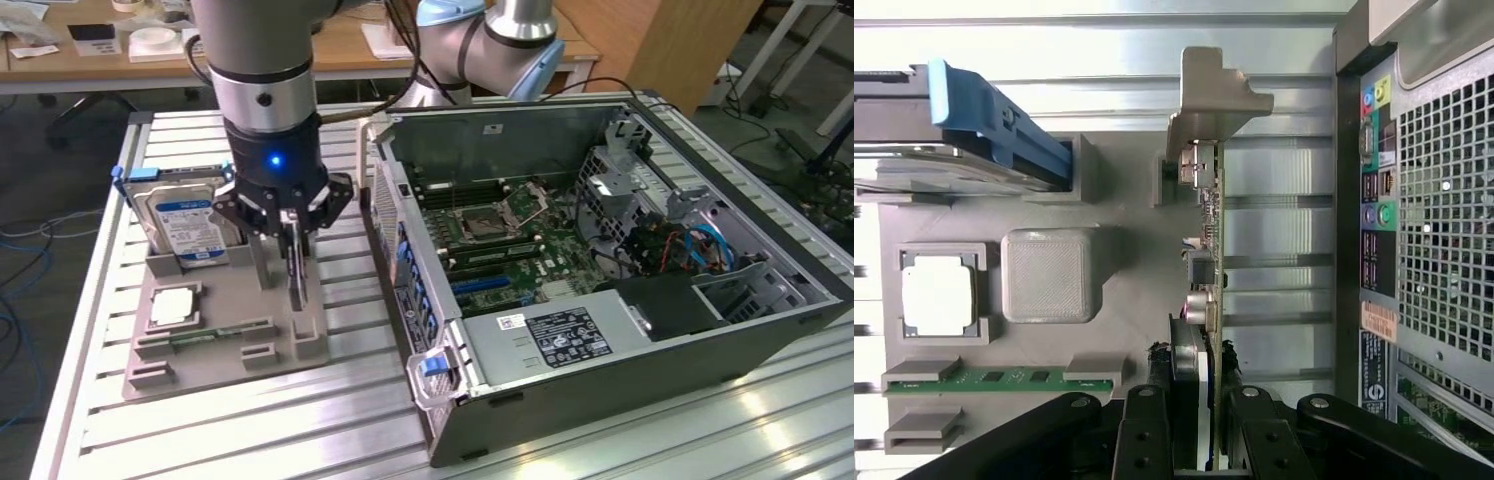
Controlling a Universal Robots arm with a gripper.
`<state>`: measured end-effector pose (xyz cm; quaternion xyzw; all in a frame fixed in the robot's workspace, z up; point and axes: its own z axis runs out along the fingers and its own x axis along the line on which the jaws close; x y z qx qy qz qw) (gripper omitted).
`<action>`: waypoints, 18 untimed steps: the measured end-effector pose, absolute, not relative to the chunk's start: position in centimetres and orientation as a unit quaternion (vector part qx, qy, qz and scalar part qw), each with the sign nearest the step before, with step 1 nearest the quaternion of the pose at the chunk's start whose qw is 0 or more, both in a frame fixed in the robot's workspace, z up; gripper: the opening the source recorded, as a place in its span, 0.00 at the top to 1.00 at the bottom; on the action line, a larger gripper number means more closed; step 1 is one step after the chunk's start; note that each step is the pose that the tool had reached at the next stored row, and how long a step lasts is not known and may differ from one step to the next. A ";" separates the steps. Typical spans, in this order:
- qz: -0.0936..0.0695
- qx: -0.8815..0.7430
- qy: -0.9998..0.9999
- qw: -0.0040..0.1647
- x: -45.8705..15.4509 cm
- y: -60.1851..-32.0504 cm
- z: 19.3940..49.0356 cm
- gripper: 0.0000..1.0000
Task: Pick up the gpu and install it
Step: 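Pick up the gpu and move the gpu toward the slot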
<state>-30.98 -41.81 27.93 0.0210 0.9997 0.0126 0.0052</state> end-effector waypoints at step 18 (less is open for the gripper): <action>0.014 0.021 1.000 0.005 -31.0 -41.8 30.6 0.73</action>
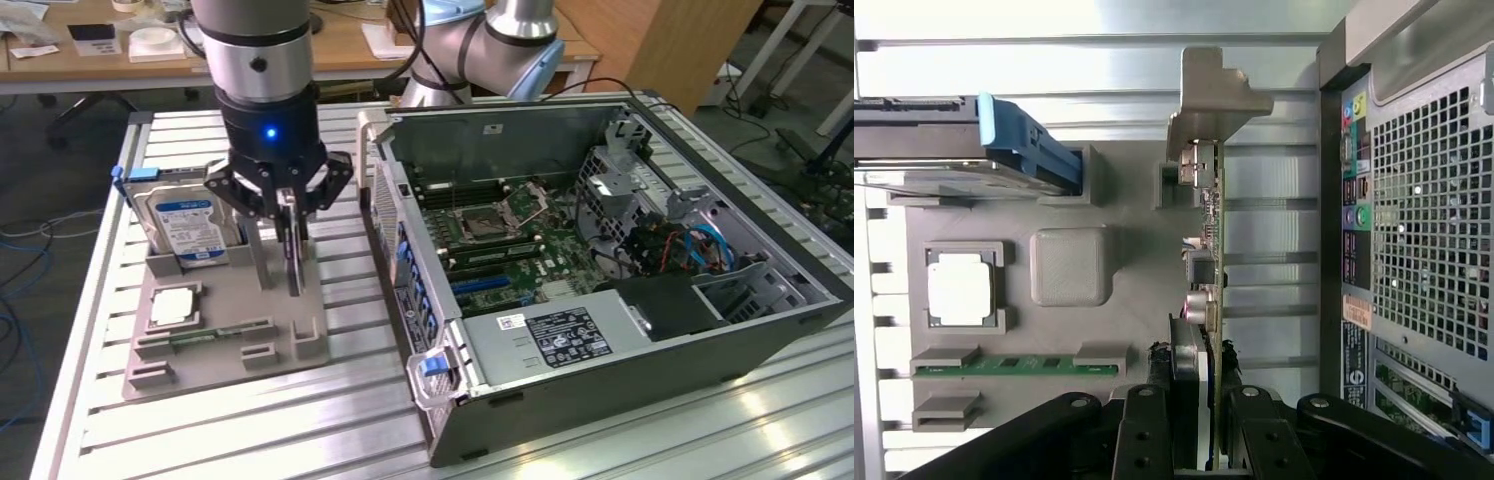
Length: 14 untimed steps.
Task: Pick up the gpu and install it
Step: 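Pick up the gpu and move the gpu toward the slot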
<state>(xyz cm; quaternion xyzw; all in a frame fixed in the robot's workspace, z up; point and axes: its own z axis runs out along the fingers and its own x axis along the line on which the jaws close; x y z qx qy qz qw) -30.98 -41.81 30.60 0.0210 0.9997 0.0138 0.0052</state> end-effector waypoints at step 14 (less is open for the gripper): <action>0.015 0.021 1.000 0.005 -31.0 -41.8 32.8 0.73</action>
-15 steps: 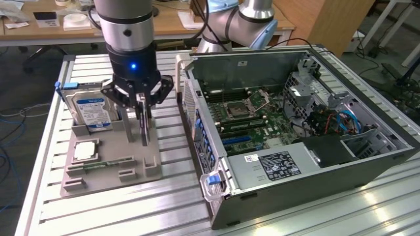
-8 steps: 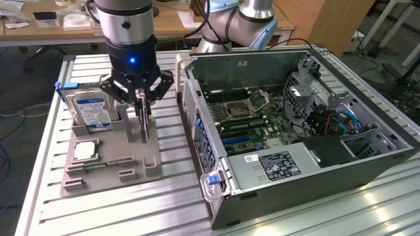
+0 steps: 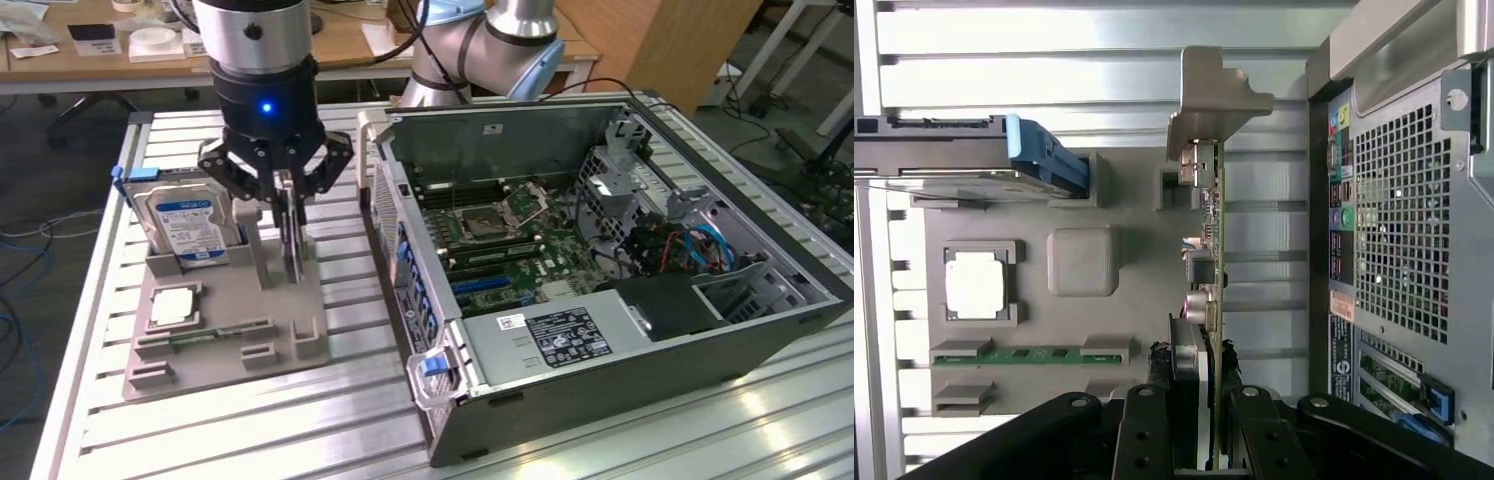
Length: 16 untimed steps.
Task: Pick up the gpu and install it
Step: 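Pick up the gpu and move the gpu toward the slot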
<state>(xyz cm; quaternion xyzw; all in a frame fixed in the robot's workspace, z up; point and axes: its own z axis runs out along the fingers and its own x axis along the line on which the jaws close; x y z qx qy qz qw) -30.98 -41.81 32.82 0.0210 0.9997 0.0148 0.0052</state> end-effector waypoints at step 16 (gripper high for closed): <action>0.016 0.021 1.000 0.005 -31.0 -41.8 39.5 0.73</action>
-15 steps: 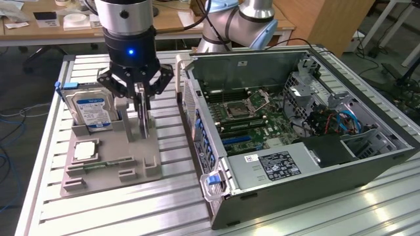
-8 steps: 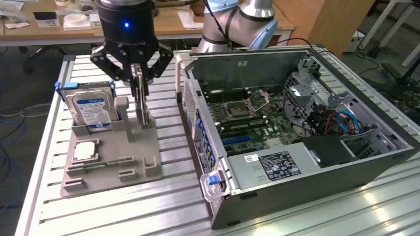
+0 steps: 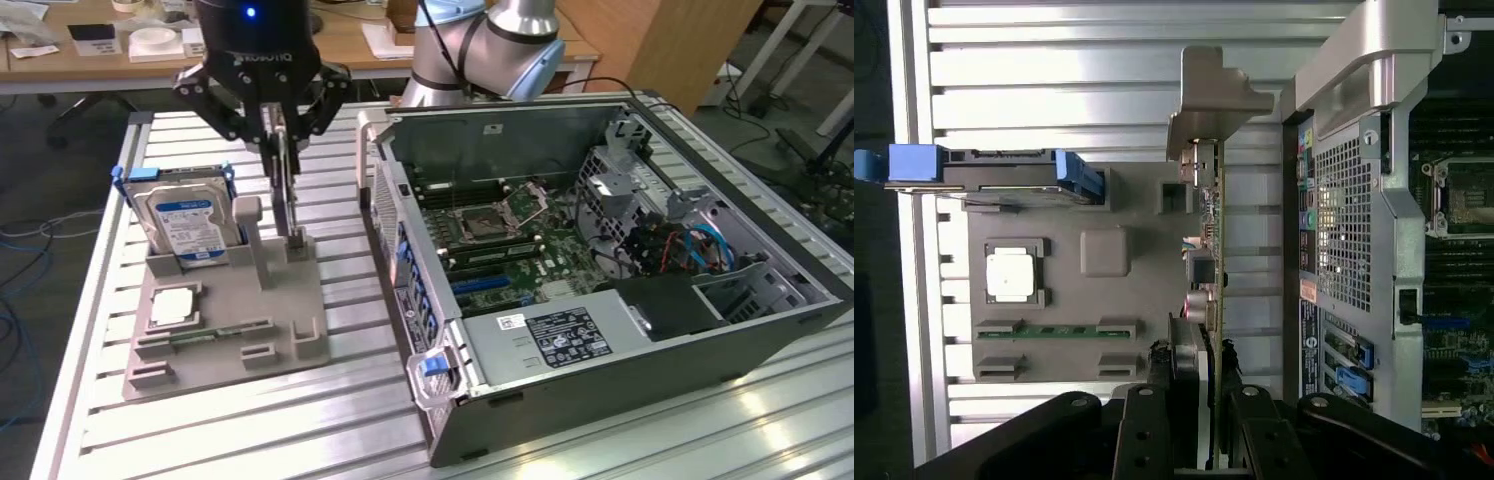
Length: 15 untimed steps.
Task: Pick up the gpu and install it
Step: 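Pick up the gpu and move the gpu toward the slot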
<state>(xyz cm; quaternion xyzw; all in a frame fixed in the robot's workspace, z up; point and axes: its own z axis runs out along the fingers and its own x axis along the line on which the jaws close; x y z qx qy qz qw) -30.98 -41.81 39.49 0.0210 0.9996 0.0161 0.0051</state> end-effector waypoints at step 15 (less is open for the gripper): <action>0.017 0.021 1.000 0.005 -31.0 -41.8 43.3 0.73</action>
